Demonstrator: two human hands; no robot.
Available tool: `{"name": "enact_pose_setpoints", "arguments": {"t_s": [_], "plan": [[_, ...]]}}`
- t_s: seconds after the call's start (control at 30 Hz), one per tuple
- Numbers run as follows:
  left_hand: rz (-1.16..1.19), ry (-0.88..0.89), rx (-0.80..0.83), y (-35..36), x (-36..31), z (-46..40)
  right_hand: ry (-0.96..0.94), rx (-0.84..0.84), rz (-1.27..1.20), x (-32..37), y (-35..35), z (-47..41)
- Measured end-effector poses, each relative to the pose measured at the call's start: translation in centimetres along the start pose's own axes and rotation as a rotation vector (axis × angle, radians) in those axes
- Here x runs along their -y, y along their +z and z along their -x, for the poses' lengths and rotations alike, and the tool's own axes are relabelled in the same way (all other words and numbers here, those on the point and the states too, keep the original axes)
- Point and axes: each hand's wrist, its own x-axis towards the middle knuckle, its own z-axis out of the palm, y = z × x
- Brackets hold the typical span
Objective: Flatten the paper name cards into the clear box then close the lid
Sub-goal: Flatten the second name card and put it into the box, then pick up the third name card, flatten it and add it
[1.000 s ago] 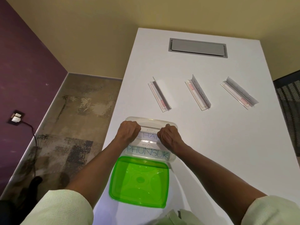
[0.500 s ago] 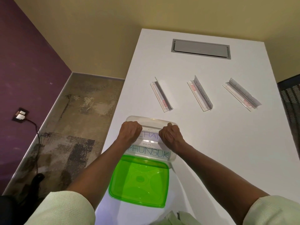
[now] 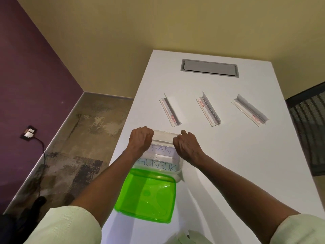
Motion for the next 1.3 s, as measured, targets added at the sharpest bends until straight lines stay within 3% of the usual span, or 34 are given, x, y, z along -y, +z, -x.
{"name": "enact_pose_setpoints", "arguments": {"t_s": [0.17,0.3,0.43,1.0,1.3], "plan": [[0.078,-0.073,-0.099,-1.7,-2.0,0.8,0.031,-0.034,-0.014,-2.2,-1.0,2.7],[0.062,-0.119,-0.085,-2.3,-3.9,1.1,0.069,-0.093,-0.03,-4.0,-0.8,5.4],[0.064,-0.074,-0.139,-2.8,-6.1,1.3,0.105,-0.168,-0.038,-5.8,-0.9,8.4],[0.129,-0.015,-0.184,-4.6,-17.9,0.1,0.307,-0.19,-0.07,-14.5,0.2,18.2],[0.228,0.148,-0.472,-3.9,-22.1,-2.3,0.398,-0.282,-0.026,-19.6,2.0,21.7]]}}
